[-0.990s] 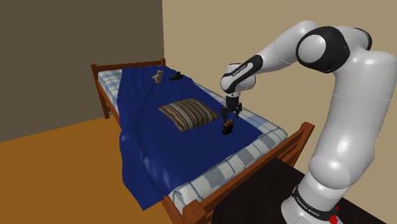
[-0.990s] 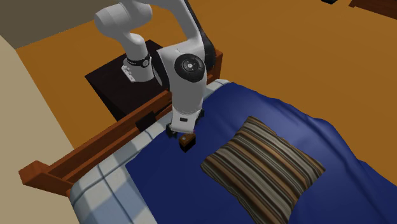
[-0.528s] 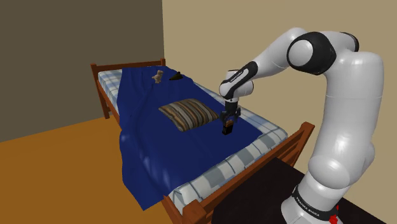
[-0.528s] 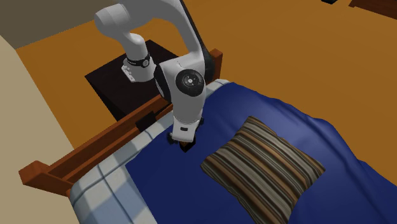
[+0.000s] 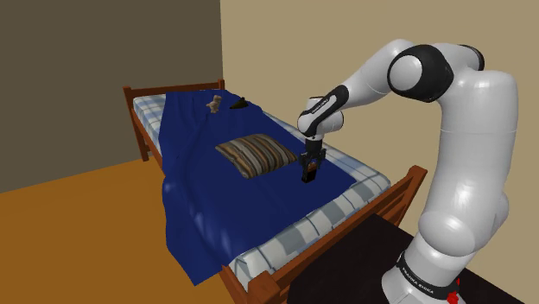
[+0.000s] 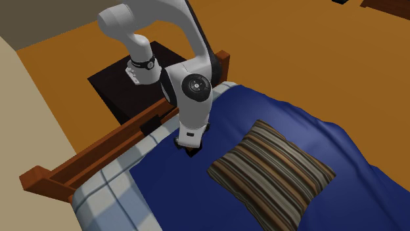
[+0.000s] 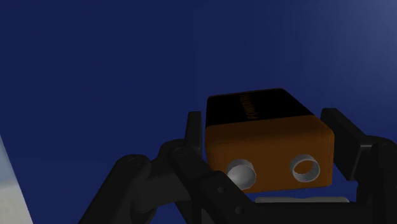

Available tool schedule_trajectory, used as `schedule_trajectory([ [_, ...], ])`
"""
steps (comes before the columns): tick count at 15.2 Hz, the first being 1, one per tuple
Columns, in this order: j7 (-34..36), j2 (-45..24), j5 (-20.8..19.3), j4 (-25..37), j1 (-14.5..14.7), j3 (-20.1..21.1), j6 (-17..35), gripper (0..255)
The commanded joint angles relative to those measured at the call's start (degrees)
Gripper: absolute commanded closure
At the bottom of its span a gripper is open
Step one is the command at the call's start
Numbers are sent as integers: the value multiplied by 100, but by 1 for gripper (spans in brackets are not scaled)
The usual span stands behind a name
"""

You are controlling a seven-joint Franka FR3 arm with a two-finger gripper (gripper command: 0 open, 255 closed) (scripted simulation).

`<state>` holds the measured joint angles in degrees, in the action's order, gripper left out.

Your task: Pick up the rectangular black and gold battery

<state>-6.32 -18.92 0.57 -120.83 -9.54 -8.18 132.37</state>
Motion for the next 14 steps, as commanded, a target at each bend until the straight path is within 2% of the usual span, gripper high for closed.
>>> schedule_trajectory([
  [1, 1, -7, 0, -6, 1, 2, 1, 255],
  [4, -1, -14, 2, -1, 0, 2, 3, 255],
  [14, 39, 513, -85, 139, 30, -33, -659, 255],
])
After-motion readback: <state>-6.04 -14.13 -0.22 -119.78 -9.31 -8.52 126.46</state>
